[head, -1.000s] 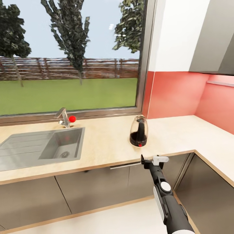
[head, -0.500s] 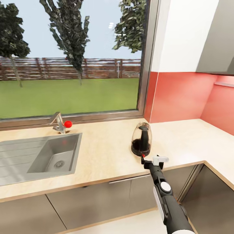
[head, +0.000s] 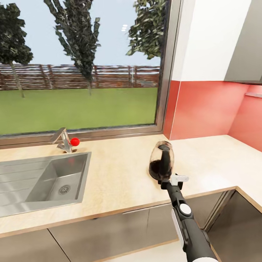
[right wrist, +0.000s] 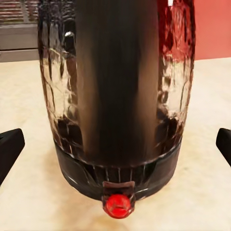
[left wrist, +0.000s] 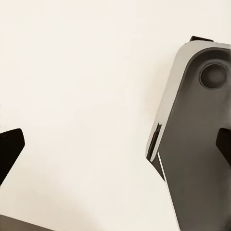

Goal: Set up a coffee station on the kitchen countertop: keep the coffee maker on the countertop, move the bottle of coffee from the kitchen shelf to the counter next to the coffee maker, place a paper coffee filter on top of the coffee maker, put the saucer next to the coffee maker with the coffee cup on the saucer, and place the electric kettle next to the coffee maker.

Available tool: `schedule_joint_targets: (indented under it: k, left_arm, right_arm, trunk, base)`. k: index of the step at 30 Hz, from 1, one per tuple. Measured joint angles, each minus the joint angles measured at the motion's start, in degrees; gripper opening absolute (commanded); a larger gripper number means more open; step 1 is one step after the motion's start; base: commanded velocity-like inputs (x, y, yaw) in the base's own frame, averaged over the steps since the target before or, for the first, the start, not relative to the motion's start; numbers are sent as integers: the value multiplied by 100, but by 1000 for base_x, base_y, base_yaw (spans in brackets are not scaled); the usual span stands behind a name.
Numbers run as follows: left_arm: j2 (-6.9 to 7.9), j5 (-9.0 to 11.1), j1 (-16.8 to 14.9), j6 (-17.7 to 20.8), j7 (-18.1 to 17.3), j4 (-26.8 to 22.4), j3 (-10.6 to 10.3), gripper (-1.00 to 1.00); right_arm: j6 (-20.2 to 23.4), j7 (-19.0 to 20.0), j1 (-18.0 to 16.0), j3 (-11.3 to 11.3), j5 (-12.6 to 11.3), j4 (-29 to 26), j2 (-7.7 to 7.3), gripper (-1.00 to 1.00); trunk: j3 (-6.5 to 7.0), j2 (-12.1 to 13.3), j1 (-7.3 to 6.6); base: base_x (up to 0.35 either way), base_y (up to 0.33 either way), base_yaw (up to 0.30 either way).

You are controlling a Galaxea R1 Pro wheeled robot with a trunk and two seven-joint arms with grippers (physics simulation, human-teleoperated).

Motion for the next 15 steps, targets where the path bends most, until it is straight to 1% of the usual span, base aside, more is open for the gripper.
schedule_joint_targets:
  k: [10,15]
  left_arm:
    - [0,0,0,-2,0,0,0,100]
    - [0,1,0,1,0,0,0,100]
  right_arm:
    - [-6,-1,0,4,0,0,0,100]
    - [-7,-7,0,1,0,-2,0,100]
  trunk:
    - [0,0,0]
    - [0,0,0]
  base:
    - [9,3,0]
    - [86,0,0]
